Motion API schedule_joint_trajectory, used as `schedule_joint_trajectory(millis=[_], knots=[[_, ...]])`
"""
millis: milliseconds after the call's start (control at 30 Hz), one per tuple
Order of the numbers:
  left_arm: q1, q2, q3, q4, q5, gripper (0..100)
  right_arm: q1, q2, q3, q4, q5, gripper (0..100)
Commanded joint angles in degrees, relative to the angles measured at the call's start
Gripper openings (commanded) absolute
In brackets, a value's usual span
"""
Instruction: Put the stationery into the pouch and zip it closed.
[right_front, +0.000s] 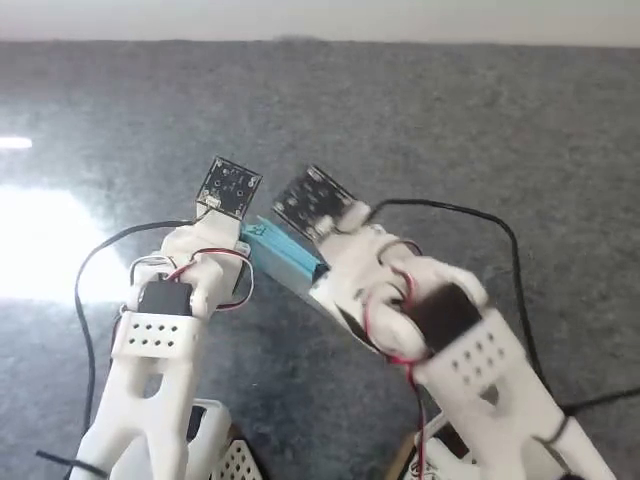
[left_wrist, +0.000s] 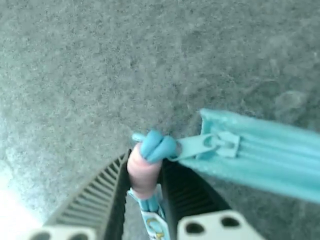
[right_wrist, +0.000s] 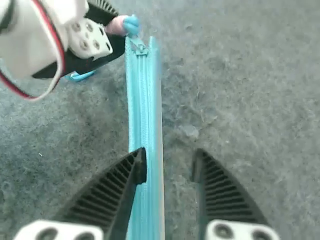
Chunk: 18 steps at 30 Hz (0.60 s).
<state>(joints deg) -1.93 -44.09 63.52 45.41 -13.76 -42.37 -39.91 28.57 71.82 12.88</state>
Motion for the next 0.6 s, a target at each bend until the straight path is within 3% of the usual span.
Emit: schedule_joint_trajectory(millis=[0,433,500,567], knots=[[-0.3,0.1,-3.1,0.3,-0.2,1,-1.9,4.4,-7.5,1.6,-0.8,20.2],[-0.3,0.1,-3.1,0.2,-0.2,1,-5.2,15.0,-11.3,4.8,-0.7,20.0],[-0.3,0.1,-3.1,0.2,-0.2,1,-4.9,15.2,-10.5,4.3,-0.7,15.8],[-0.3,0.1,-3.1,0.3,-0.2,1,-3.4,15.1,-8.2,2.0,-0.8,5.4]])
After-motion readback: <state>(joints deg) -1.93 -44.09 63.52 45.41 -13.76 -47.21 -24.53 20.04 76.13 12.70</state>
